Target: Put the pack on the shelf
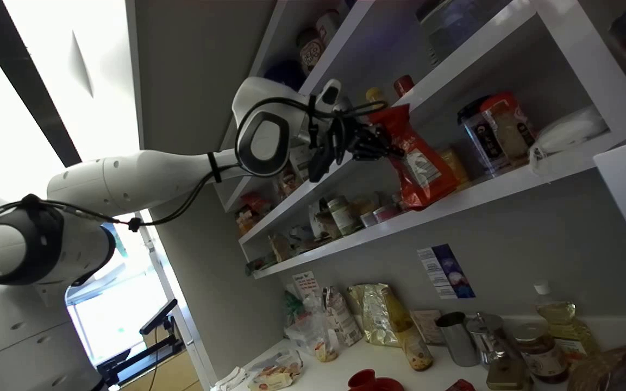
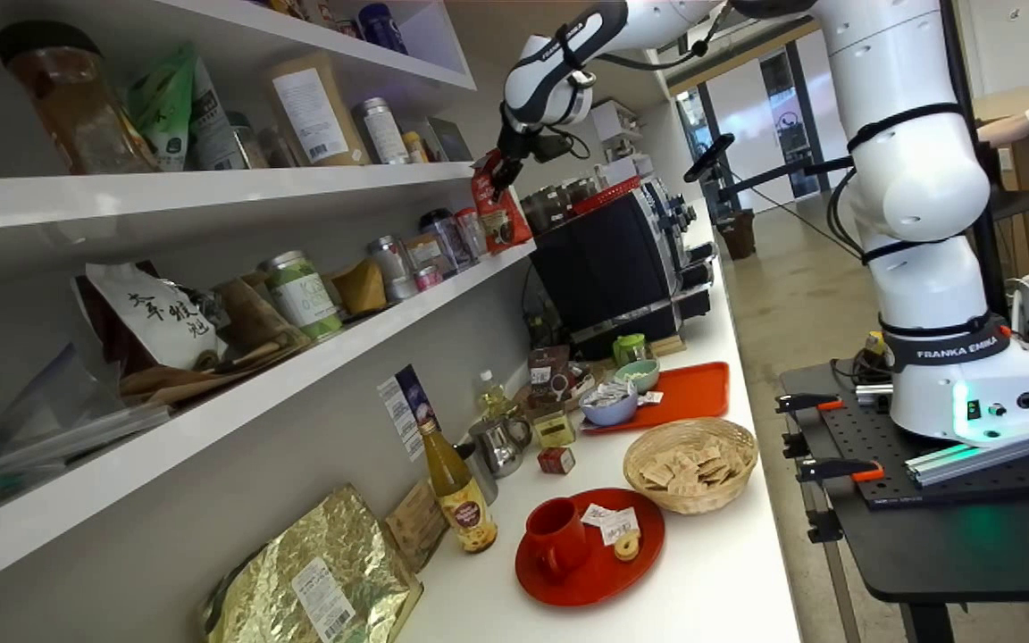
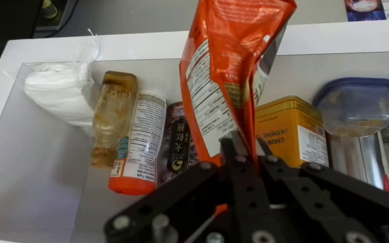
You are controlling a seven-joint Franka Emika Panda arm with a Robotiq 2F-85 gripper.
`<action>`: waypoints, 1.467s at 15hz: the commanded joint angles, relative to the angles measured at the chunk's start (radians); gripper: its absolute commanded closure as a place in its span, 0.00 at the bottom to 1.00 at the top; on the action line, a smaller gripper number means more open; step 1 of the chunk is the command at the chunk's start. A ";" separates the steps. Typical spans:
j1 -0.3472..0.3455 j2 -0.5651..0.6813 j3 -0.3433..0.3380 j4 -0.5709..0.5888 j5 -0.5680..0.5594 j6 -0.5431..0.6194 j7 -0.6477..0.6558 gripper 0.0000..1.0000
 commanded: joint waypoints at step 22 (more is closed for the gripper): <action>-0.031 0.134 0.139 0.212 -0.233 -0.146 0.211 0.13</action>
